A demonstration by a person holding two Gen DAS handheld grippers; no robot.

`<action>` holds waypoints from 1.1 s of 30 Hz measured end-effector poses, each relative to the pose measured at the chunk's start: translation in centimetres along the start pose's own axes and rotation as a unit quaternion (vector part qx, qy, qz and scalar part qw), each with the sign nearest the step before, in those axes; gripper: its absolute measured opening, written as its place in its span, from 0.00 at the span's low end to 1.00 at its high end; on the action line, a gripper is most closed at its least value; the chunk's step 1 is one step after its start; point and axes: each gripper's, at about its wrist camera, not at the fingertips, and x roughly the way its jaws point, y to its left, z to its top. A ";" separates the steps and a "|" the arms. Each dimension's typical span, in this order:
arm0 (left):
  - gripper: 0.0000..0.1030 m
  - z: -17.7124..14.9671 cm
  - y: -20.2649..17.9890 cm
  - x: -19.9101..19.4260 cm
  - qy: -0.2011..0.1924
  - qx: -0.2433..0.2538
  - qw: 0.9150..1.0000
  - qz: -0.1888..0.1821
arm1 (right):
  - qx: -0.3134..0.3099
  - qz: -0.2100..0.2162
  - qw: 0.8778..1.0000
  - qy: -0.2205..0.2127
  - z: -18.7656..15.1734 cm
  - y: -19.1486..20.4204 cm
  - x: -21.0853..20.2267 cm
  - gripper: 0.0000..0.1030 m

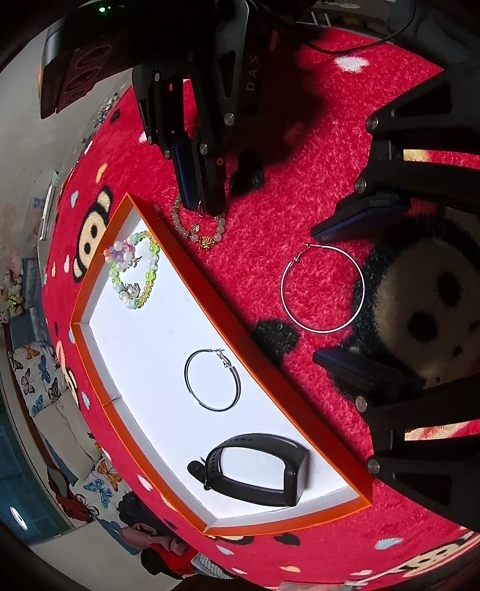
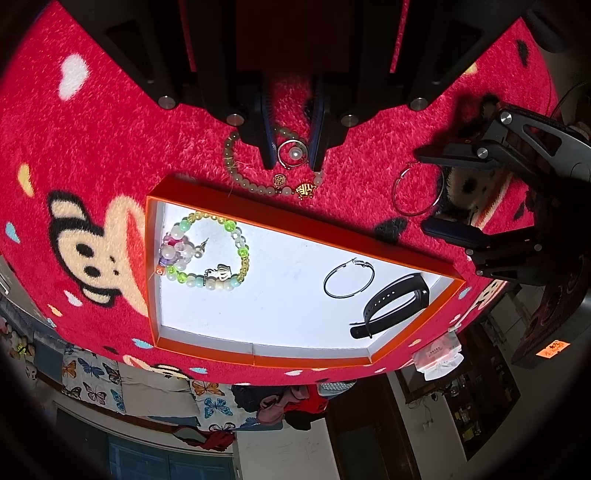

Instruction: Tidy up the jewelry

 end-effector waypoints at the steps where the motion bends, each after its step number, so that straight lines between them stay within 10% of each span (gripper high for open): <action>1: 0.56 -0.1 0.0 -0.1 -0.001 -0.001 1.000 -0.001 | 0.000 0.000 1.000 0.000 0.0 0.0 -0.1 0.20; 14: 0.33 -0.6 0.9 -0.9 -0.006 -0.023 1.000 -0.013 | -0.001 -0.002 1.000 -0.008 0.2 0.1 -0.7 0.20; 20: 0.55 -0.4 2.0 -1.3 0.000 -0.048 0.999 -0.017 | -0.003 0.000 1.000 -0.012 0.3 0.2 -0.9 0.20; 33: 0.61 1.6 1.5 -0.1 0.026 -0.140 0.990 0.014 | -0.001 0.008 1.000 -0.020 0.3 -0.3 -1.0 0.20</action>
